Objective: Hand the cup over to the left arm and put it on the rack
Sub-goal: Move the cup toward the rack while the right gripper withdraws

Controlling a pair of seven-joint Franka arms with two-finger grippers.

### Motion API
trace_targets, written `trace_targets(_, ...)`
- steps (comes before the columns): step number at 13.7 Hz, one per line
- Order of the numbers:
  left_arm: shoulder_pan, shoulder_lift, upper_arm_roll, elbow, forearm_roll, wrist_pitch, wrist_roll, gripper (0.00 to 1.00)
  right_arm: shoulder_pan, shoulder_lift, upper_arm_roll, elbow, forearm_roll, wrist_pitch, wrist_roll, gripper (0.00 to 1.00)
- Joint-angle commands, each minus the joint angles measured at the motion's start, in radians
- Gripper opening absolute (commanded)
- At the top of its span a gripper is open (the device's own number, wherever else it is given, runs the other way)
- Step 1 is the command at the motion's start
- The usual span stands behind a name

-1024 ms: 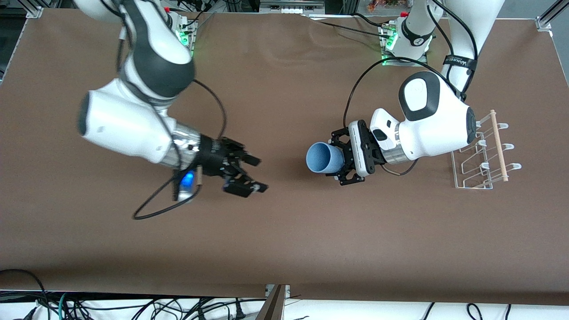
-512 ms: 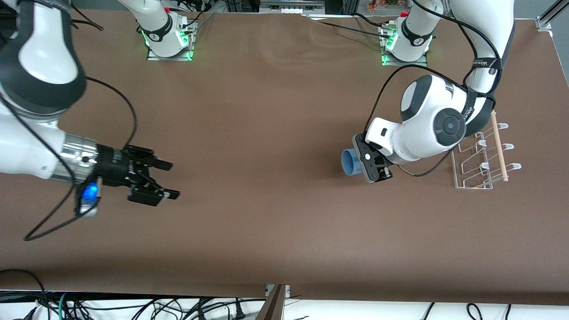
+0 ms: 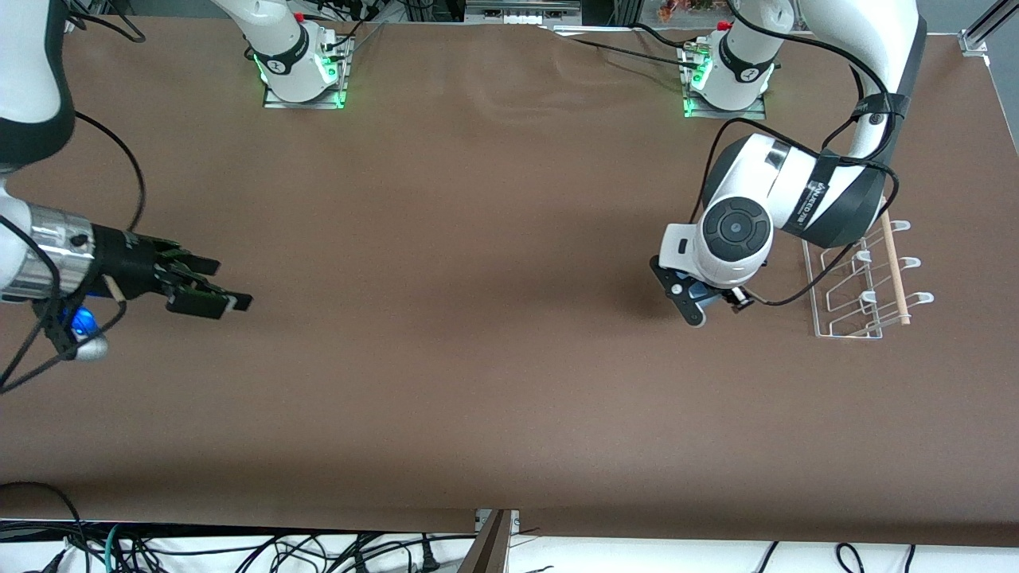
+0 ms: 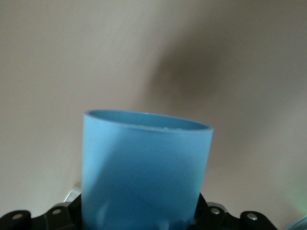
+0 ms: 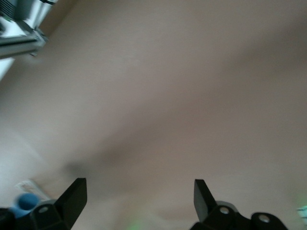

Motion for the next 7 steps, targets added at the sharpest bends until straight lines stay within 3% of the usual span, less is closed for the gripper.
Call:
trace_targets(1,0.014,0.018,0.011,0.004,0.131,-0.049,-0.021,0.01,-0.008,-0.03,-0.036,-0.013,-0.041,-0.054,-0.101,0.99)
trace_targets(4,0.022,0.06,0.018,0.004,0.303,-0.191,-0.023,0.0,-0.008,-0.08,-0.047,-0.054,-0.108,-0.084,-0.158,0.99)
trace_targets(7,0.062,0.078,0.025,0.001,0.45,-0.294,-0.021,0.01,-0.004,-0.312,-0.025,-0.4,-0.211,0.037,-0.305,0.99)
